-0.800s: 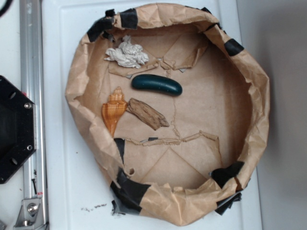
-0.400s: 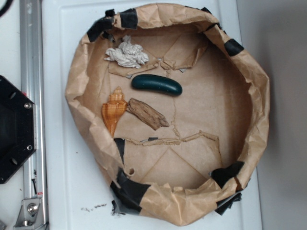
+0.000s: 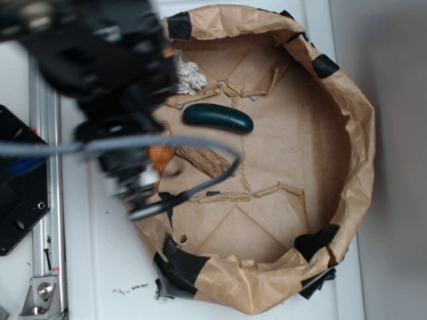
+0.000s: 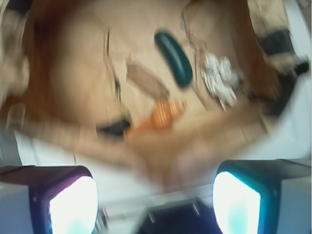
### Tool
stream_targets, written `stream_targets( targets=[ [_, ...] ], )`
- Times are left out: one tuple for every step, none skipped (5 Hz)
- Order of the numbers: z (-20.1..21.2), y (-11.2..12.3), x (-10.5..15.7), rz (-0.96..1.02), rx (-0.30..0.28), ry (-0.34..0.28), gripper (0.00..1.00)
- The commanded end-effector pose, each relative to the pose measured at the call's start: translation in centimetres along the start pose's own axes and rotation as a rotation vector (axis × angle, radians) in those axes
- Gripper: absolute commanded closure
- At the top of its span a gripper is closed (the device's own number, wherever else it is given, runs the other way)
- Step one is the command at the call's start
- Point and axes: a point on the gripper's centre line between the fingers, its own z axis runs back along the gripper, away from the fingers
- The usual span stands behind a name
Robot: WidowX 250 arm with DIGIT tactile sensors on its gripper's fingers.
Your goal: Grab the wood chip.
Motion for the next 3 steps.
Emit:
stream_targets(
  targets=[
    [-5.9,-0.6,7.4,0.000,-0.046,-0.099,0.00],
    [-8.4,-2.3,6.7,-0.081,-0.038,-0.065,0.00],
    [-10.3,-2.4,5.5,-0.189,-0.036,-0.002,0.00]
  ],
)
